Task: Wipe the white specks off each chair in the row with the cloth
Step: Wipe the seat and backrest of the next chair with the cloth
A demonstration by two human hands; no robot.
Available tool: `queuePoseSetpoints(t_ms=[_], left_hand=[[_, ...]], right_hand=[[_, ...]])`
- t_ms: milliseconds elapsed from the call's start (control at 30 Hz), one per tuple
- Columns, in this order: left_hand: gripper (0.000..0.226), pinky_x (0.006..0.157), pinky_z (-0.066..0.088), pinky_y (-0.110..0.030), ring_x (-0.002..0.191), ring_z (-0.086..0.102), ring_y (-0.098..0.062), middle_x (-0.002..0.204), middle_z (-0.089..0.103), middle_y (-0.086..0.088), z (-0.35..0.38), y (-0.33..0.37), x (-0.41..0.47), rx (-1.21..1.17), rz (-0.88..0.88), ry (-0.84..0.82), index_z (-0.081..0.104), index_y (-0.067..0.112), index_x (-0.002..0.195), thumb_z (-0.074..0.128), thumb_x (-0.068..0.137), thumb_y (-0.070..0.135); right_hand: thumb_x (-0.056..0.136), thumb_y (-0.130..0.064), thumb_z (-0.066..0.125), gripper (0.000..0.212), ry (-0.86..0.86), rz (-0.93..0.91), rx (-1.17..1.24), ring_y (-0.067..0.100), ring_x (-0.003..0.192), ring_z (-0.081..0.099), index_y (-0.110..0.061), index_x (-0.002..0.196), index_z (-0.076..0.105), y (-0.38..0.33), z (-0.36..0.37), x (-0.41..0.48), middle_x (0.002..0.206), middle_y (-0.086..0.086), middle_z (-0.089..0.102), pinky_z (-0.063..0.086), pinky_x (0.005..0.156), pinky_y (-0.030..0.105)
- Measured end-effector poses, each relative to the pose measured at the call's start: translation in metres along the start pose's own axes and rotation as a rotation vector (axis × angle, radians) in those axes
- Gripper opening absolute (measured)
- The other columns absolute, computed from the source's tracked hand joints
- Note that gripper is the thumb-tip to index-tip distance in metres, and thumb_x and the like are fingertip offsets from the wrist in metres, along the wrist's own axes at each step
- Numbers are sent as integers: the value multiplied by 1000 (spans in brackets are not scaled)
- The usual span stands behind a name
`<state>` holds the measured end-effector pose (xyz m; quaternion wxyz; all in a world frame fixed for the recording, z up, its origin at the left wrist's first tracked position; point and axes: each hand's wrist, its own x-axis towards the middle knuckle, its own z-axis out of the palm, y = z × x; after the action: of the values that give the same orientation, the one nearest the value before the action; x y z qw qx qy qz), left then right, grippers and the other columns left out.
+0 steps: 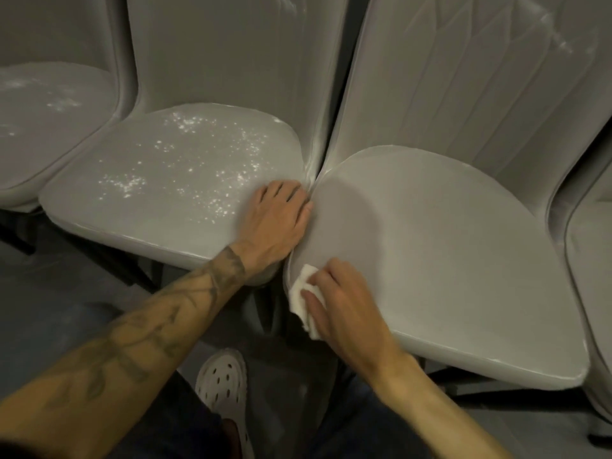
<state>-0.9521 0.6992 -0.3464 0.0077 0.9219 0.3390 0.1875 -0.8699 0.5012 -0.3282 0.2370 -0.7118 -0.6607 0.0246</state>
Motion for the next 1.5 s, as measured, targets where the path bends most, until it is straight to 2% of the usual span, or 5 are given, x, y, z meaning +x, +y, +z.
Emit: queuePoseSetpoints(t_ms=[533, 700, 967, 1367, 1500], left_hand=[[40, 96, 43, -45, 113, 53, -28, 127, 59, -7, -5, 10, -26, 76, 1, -7, 61, 17, 119, 28, 110, 36], [41, 96, 42, -45, 115, 52, -28, 130, 58, -7, -6, 11, -25, 98, -2, -18, 61, 17, 119, 27, 110, 37], [43, 99, 40, -46, 119, 50, -30, 135, 57, -8, -6, 8, -24, 66, -12, -43, 62, 17, 123, 28, 110, 41], [44, 98, 41, -52, 118, 50, -37, 135, 58, -12, -4, 8, -23, 21, -9, -37, 65, 14, 122, 33, 109, 43], [37, 96, 41, -54, 118, 50, -39, 135, 58, -14, -6, 11, -23, 22, -12, -40, 65, 12, 121, 43, 110, 39]], right_hand=[[99, -24, 57, 16, -5, 3, 13, 24, 84, 49, -8, 101, 61, 9, -9, -21, 98, 7, 50, 45, 72, 43], [98, -23, 59, 17, 89, 158, -22, 25, 87, 51, -8, 104, 65, 45, -47, -68, 97, 3, 49, 47, 75, 44], [99, -20, 58, 15, 35, 77, 13, 27, 85, 49, -6, 98, 62, 36, -37, -57, 97, 8, 51, 44, 74, 43], [100, -24, 56, 19, 95, 199, 5, 28, 89, 50, -7, 102, 63, 54, -52, -85, 100, 6, 50, 44, 79, 45], [100, -23, 55, 15, 177, 392, -94, 22, 94, 48, -9, 102, 61, 97, -95, -137, 104, 0, 47, 45, 84, 45]])
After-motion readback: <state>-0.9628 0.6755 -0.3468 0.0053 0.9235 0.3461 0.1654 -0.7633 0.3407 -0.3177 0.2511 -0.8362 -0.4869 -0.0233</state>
